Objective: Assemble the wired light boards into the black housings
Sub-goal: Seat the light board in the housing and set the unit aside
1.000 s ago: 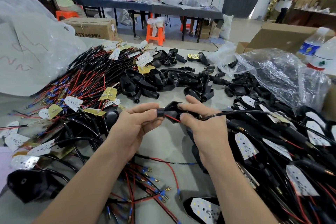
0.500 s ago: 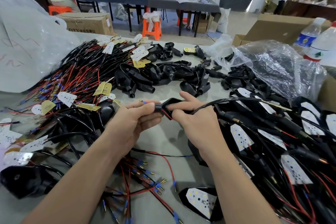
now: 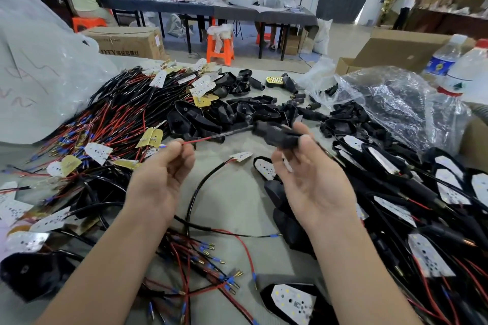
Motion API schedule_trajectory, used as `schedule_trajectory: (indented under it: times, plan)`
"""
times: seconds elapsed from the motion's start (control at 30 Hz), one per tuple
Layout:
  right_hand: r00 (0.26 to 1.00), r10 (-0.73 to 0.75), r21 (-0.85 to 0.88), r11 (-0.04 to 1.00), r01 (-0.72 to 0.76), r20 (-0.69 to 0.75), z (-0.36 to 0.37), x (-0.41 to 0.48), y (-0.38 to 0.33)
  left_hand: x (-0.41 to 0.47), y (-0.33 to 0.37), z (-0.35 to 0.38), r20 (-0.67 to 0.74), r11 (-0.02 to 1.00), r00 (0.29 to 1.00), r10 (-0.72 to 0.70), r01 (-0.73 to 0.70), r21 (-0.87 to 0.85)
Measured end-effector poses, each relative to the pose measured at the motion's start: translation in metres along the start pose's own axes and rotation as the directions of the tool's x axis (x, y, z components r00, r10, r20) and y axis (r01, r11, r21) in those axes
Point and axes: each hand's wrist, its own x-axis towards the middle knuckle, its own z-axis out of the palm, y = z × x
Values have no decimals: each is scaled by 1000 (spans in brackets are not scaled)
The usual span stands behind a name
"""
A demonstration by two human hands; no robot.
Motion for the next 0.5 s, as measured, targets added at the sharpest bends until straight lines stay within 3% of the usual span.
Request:
schedule_trajectory:
  times: [0.1,0.2,0.3,0.37,0.4,0.43,0.5]
  plan:
    - [996,70,231,970,-83,63,-2,-1,-10,4,12,-9,-79,987,995,53,-64,-146]
    - [997,61,310,948,-74,50,-2,0,-14,8,20,-17,-135,984,989,64,-85,-156]
    - [998,56,298,953,-63,32,-2,2,-22,7,23,-18,-125,995,990,61,-51,81]
    - [996,88,280,956,-89,17,-1,3,-25,5,20,-14,-96,951,990,107,-74,301]
    - [995,101,246,965,-94,-16,0,4,-25,2,18,-11,-80,887,983,166,-113,447]
    - [993,107,205,974,-93,-57,0,4,-25,0,14,-10,-56,760,965,257,-166,629]
    - [989,98,108,990,-86,-110,2,2,-21,-6,7,-9,69,296,887,457,-225,928]
